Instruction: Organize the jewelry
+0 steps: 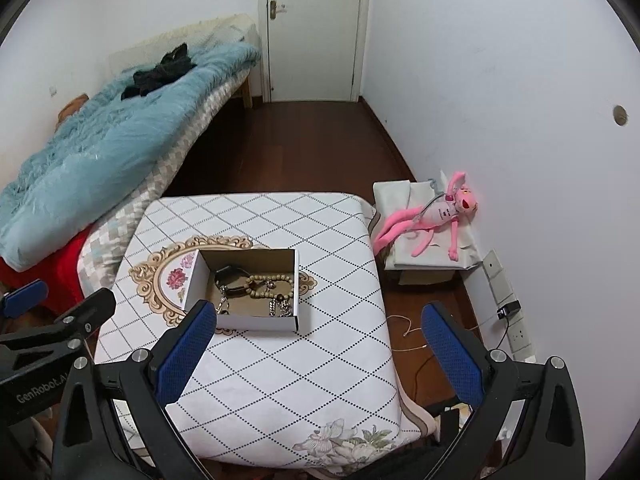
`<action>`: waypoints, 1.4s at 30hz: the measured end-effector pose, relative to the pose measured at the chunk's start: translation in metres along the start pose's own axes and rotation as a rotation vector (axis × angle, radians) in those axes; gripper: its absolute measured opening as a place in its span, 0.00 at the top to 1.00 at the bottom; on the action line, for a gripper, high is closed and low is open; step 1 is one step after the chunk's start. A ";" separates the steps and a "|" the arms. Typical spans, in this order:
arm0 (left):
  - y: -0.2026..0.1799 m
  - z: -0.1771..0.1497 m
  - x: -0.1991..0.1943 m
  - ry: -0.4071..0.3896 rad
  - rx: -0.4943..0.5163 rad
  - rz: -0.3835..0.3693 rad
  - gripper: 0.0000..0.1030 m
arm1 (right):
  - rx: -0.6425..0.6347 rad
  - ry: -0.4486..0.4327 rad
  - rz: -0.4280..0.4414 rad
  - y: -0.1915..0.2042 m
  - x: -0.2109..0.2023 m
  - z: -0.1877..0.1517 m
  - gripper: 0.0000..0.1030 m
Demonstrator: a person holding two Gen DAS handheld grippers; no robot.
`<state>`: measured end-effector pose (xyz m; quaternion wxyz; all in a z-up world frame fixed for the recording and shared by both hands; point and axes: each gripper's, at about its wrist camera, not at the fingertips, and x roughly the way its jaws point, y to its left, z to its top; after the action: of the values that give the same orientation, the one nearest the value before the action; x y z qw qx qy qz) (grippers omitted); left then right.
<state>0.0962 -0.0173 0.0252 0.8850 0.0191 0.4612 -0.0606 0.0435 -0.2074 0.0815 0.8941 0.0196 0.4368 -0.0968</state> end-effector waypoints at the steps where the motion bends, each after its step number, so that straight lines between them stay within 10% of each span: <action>1: 0.000 0.001 0.003 0.008 0.002 0.000 0.00 | -0.001 0.007 0.001 0.001 0.005 0.002 0.00; 42: 0.010 -0.002 0.039 0.059 -0.003 0.046 0.00 | -0.026 0.128 -0.011 0.001 0.065 0.003 0.00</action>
<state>0.1178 -0.0101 -0.0082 0.8721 0.0303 0.4868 -0.0391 0.0851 -0.2167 0.0329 0.8639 0.0117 0.4946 -0.0948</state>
